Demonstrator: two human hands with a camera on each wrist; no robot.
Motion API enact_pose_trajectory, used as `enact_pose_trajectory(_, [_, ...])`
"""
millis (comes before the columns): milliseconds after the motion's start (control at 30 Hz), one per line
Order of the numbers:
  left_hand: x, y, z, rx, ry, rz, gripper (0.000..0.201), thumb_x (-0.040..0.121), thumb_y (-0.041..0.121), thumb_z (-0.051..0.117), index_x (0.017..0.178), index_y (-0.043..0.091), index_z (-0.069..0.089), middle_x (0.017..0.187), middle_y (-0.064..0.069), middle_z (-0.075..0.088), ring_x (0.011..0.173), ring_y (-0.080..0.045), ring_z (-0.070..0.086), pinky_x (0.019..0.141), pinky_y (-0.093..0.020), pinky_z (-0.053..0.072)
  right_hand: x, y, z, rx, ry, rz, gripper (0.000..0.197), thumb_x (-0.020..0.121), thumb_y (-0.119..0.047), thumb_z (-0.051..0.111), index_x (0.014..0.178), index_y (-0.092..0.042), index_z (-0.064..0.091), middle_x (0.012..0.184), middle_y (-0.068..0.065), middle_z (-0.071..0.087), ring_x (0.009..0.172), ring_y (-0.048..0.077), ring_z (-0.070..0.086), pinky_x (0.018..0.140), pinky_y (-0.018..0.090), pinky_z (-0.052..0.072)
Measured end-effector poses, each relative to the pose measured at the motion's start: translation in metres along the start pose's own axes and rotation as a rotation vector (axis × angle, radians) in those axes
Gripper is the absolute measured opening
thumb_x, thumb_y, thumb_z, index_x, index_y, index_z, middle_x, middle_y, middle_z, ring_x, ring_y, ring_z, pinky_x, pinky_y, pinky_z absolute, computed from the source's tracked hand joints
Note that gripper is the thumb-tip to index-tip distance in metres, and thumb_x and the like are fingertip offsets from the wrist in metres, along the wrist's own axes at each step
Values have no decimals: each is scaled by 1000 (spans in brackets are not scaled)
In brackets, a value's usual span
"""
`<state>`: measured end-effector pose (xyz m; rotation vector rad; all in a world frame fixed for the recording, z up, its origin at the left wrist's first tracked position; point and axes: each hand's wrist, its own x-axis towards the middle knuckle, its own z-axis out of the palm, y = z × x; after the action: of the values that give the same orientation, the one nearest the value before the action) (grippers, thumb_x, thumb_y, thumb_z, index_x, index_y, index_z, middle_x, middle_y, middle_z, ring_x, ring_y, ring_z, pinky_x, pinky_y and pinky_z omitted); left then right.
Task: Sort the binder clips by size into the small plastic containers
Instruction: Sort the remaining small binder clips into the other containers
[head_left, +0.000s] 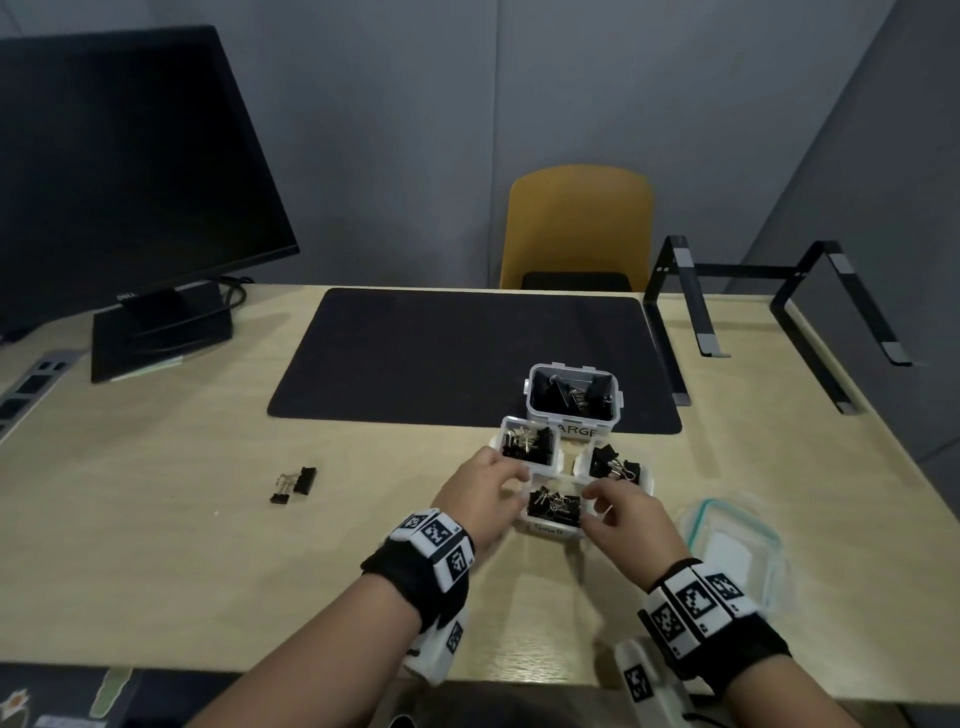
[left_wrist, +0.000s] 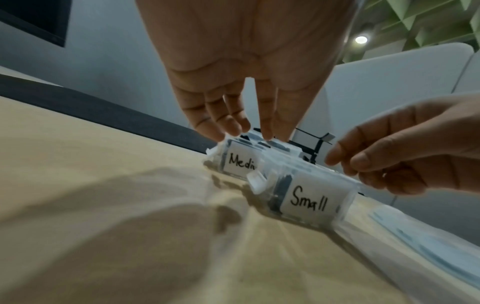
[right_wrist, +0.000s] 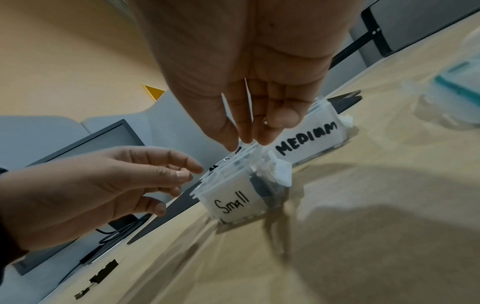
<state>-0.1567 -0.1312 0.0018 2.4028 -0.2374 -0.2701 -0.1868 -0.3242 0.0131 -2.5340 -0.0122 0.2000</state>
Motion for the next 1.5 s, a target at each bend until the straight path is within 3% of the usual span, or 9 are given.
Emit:
enact_pose_trajectory(100, [-10,-14,-12,44,18,-80,20,91,30,56,109,30,63,112,9,50,97,-8,50,85,-21,40,2,-7,0,17,-3,-45,22,86,-21,59,107,-19,62,88,-7,53,68,-2,46,63,11,34])
enact_pose_trajectory(200, [-23,-38,-26,107,-5,-180,22,89,33,56,109,28,63,113,7,52,106,-12,51,92,-26,41,4,-23,5,62,-13,-94,20,86,-19,60,106,-18,62,83,-11,50,70,-1,47,64,9,35])
enact_pose_trajectory(267, [-33,-56,-38,134,-17,-243,21,89,34,56,107,27,64,113,5,55,103,-13,53,90,-27,43,6,-37,11,71,-28,-130,19,86,-18,60,104,-18,63,82,-11,51,73,5,49,66,14,38])
enact_pose_trajectory(533, [-62,-125,-98,161,49,-413,19,88,29,59,105,22,66,111,2,59,101,-15,58,85,-27,44,21,-100,58,53,-177,-222,22,86,-20,57,108,-18,63,89,-5,56,79,9,51,75,20,43])
enact_pose_trajectory(700, [-67,-171,-128,184,118,-496,2,82,21,62,82,23,60,102,-1,64,86,-18,57,72,-26,42,32,-135,93,37,-271,-213,24,87,-21,53,110,-19,61,91,-6,53,82,10,50,79,24,45])
enact_pose_trajectory(800, [-69,-192,-137,198,129,-543,12,82,29,65,85,21,57,96,0,62,86,-19,57,72,-27,44,37,-152,116,41,-335,-192,26,87,-21,53,112,-19,60,93,-7,51,84,10,50,79,23,44])
enact_pose_trajectory(1033, [-60,-210,-142,271,66,-521,31,79,48,65,87,23,48,81,6,54,73,-15,54,59,-27,37,43,-179,159,81,-356,-117,32,84,-17,53,115,-17,57,99,-1,56,91,17,54,81,25,45])
enact_pose_trajectory(1233, [-46,-217,-146,275,64,-445,14,83,32,57,92,24,50,86,5,54,77,-17,54,62,-27,39,64,-203,182,93,-291,-114,35,84,-20,58,119,-18,55,101,-3,53,91,14,53,83,24,44])
enact_pose_trajectory(1500, [-45,-225,-151,209,39,-373,18,81,26,57,98,23,52,90,3,55,83,-21,55,66,-29,40,90,-232,202,100,-322,-200,53,79,-21,65,130,-22,50,117,4,50,106,20,51,93,26,43])
